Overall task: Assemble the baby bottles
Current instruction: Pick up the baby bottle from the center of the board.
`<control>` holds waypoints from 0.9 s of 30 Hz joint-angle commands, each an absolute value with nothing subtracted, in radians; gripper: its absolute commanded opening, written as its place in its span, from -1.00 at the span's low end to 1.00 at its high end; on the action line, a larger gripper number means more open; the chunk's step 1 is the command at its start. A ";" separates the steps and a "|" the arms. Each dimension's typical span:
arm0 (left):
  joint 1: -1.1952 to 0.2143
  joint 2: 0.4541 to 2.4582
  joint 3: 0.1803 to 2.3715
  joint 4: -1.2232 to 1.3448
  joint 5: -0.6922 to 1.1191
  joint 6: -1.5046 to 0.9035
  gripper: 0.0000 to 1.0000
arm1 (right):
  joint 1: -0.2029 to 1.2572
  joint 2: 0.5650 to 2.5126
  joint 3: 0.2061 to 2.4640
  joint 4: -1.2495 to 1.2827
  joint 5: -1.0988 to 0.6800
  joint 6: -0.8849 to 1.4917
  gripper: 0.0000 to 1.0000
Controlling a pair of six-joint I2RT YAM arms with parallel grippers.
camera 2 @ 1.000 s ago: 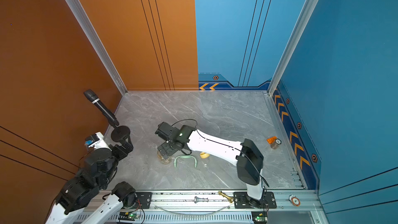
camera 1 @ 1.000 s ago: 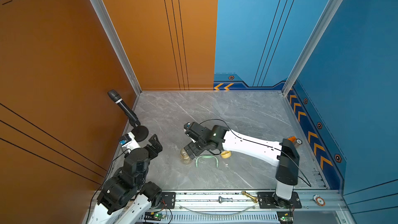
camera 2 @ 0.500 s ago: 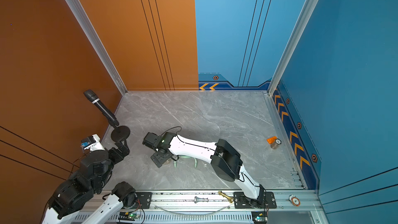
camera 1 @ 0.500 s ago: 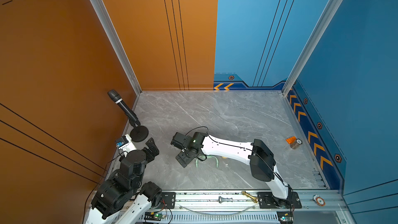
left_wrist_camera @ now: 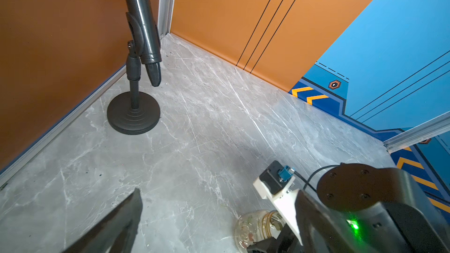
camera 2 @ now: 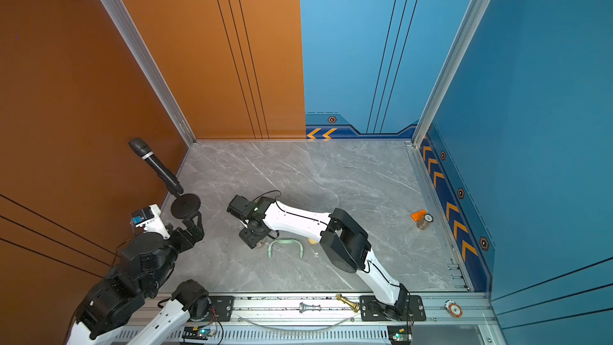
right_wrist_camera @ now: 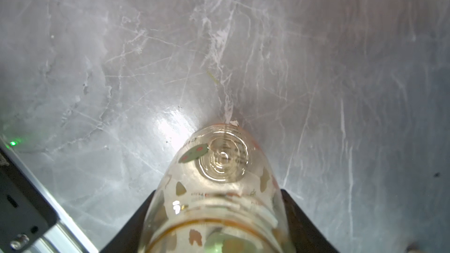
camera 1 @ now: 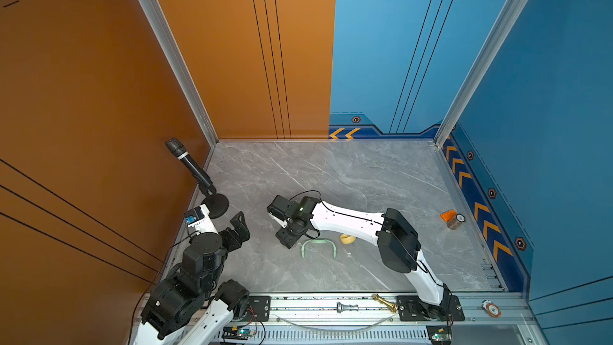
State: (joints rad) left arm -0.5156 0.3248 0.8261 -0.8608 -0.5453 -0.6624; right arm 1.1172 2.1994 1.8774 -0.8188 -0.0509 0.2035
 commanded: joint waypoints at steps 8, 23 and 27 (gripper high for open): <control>-0.509 0.402 0.712 -0.459 -0.279 -0.489 0.95 | 1.054 1.912 1.845 -0.990 -0.040 -0.033 -0.09; -0.636 1.272 0.564 1.213 0.206 -0.119 0.95 | 0.637 1.588 2.149 -1.258 -0.391 -0.004 0.03; -0.668 1.325 0.579 1.206 0.189 -0.031 0.95 | 0.676 1.616 2.114 -1.262 -0.464 0.005 0.01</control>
State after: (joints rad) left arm -0.6472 1.3018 0.5568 1.0630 0.1692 -0.1471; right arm 0.6495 1.5650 2.1509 -1.1980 -0.3664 -0.0223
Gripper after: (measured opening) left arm 0.975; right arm 0.644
